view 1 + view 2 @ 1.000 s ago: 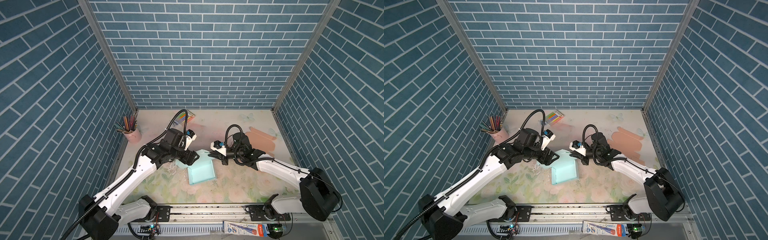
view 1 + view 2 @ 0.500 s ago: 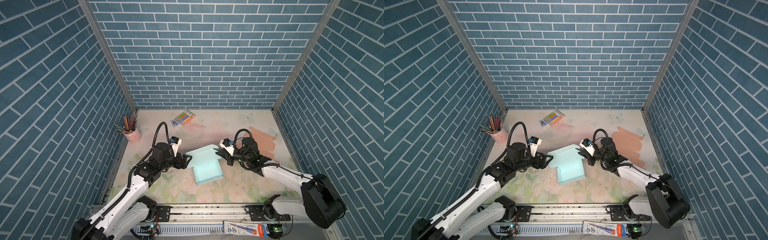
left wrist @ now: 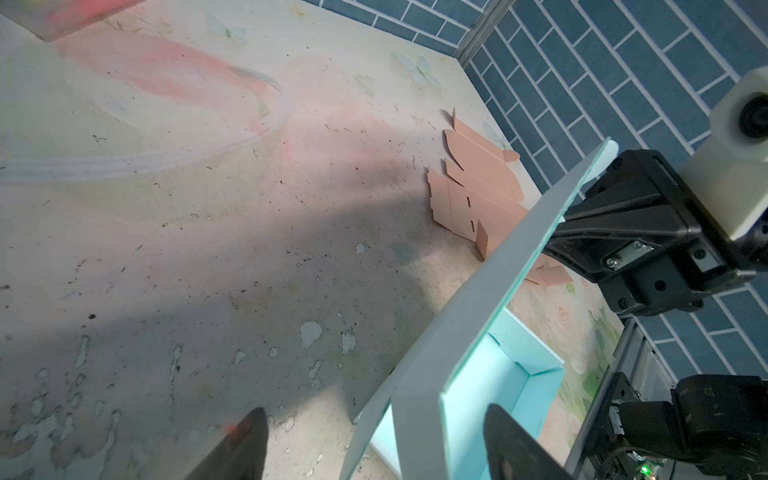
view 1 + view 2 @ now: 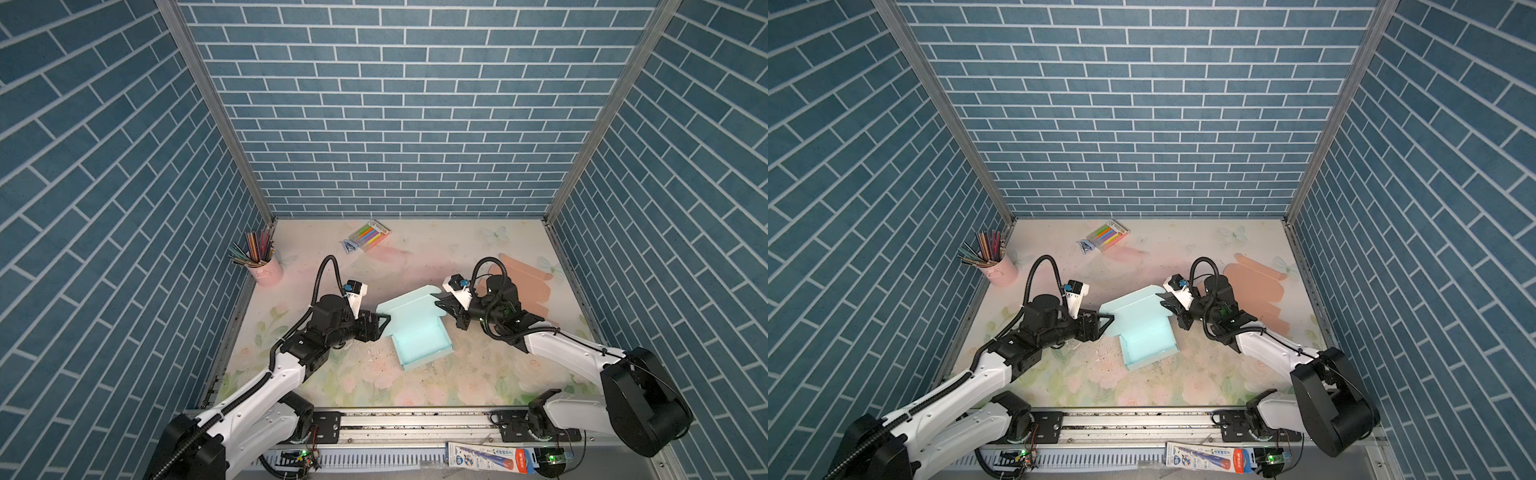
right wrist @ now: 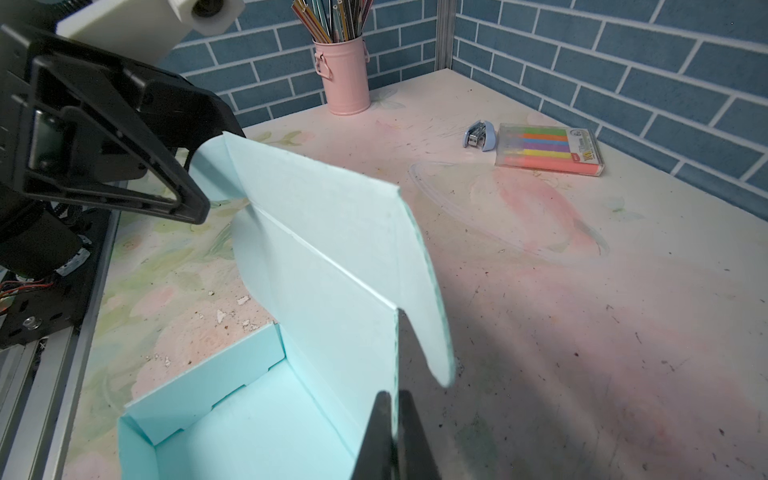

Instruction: Fold the paper box

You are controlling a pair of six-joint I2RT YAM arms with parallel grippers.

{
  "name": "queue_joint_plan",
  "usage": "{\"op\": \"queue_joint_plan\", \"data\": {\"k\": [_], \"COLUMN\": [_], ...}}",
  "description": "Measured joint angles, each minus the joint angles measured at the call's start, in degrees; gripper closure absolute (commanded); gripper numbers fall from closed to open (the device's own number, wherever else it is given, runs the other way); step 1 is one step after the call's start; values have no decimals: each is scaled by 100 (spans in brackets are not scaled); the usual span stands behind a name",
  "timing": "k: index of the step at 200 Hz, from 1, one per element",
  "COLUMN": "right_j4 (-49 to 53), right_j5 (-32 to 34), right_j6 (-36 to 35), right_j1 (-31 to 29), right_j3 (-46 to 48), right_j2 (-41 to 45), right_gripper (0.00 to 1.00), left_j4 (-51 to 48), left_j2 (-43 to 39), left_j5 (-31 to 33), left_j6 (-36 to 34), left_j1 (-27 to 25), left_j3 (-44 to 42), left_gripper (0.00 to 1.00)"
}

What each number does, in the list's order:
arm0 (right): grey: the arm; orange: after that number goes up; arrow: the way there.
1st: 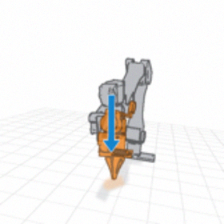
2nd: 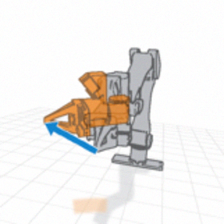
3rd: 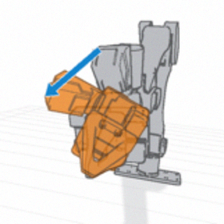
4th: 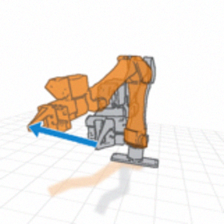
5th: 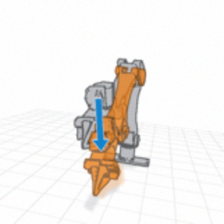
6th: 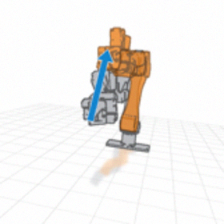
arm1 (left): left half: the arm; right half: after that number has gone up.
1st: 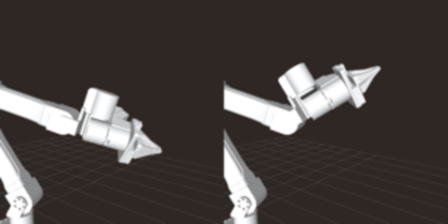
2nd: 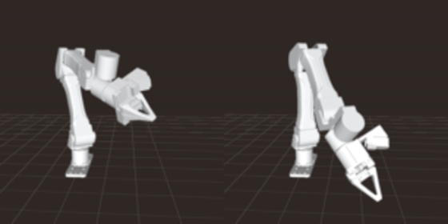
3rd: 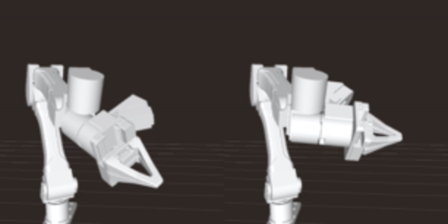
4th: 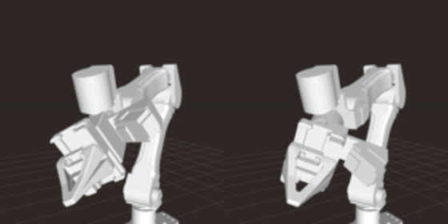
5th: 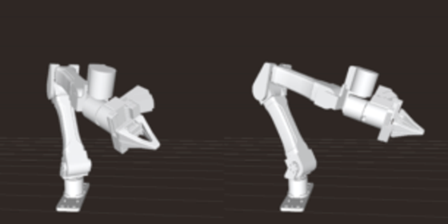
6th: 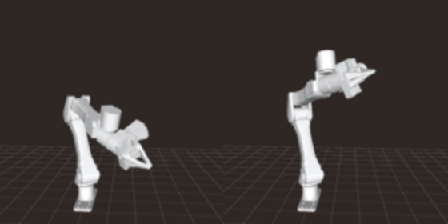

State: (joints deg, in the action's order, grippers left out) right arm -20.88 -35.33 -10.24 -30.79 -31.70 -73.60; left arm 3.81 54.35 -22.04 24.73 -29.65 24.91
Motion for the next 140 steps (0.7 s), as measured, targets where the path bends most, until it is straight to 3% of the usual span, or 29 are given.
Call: {"op": "queue_joint_plan", "data": {"k": [97,140], "right_j4": [9,28], "right_j5": [-39,-35], "right_j6": [103,105], "right_j1": [7,7], "right_j3": [-2,0], "right_j2": [15,35], "right_gripper": [94,94], "left_j4": [-42,-243], "left_j2": [170,160], "left_j5": [660,977], "left_j6": [-83,-101], "left_j1": [-566,-693], "left_j3": [-11,-11], "left_gripper": [74,83]}}
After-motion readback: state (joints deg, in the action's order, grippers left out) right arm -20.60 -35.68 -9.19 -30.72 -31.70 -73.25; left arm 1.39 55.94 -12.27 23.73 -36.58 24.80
